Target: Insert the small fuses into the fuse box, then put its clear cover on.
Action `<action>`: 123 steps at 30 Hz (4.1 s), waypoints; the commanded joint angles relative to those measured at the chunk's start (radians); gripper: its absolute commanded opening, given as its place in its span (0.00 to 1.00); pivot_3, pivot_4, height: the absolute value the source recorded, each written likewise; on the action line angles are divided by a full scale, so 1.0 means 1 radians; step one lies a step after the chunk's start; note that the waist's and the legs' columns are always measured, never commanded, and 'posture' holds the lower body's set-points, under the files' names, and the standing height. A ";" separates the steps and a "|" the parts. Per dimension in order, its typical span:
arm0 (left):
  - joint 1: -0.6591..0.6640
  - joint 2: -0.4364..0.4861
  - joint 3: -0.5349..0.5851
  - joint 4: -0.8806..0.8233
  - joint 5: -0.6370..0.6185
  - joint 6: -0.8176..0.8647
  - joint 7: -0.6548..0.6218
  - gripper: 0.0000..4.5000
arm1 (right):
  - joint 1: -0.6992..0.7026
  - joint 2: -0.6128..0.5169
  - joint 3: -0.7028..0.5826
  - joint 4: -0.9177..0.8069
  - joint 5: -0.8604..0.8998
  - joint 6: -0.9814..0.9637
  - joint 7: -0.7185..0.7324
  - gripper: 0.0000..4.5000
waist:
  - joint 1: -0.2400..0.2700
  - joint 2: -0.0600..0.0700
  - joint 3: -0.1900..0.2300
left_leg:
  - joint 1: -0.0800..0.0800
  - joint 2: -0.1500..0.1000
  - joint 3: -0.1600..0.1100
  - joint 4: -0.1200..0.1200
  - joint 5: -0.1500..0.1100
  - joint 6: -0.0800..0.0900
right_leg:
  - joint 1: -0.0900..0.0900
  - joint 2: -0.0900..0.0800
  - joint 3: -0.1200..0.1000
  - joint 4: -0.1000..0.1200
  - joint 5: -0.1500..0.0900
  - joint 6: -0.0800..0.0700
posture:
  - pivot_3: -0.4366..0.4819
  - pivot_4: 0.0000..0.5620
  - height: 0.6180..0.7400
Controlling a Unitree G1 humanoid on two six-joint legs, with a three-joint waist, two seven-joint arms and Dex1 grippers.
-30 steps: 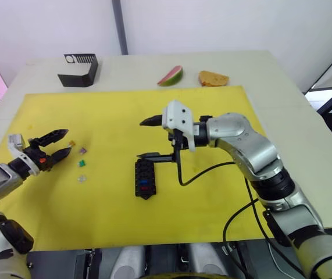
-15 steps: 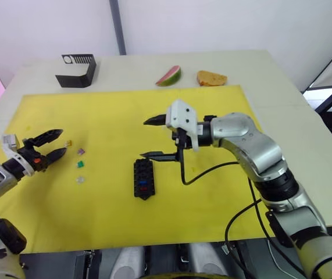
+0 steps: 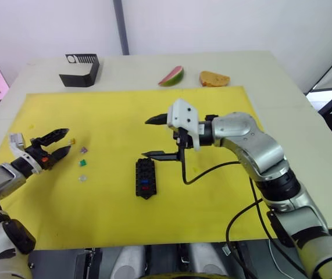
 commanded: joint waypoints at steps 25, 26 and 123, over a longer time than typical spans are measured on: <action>-0.101 0.025 -0.089 0.148 0.104 -0.095 -0.055 0.82 | -0.004 -0.030 -0.043 -0.066 0.008 0.015 -0.004 1.00 | 0.000 0.000 0.000 | 0.000 0.000 -0.002 0.000 0.000 0.000 | 0.000 0.000 -0.002 0.002 0.001 -0.001 | 0.48 0.27 1.00; -0.101 0.025 -0.089 0.148 0.105 -0.096 -0.055 0.82 | -0.005 -0.030 -0.043 -0.066 0.008 0.014 -0.004 1.00 | 0.000 0.000 0.000 | 0.000 0.000 -0.002 0.000 0.000 0.000 | 0.000 0.000 -0.002 0.002 0.001 -0.001 | 0.48 0.27 1.00; -0.327 -0.442 -0.295 -0.586 -0.812 -0.115 0.464 0.00 | -0.045 0.504 -0.554 -0.020 0.826 0.339 -0.877 0.44 | -0.007 -0.002 0.000 | -0.001 0.000 -0.002 0.000 0.002 -0.003 | 0.000 0.001 -0.002 0.000 0.001 -0.001 | 0.48 0.27 1.00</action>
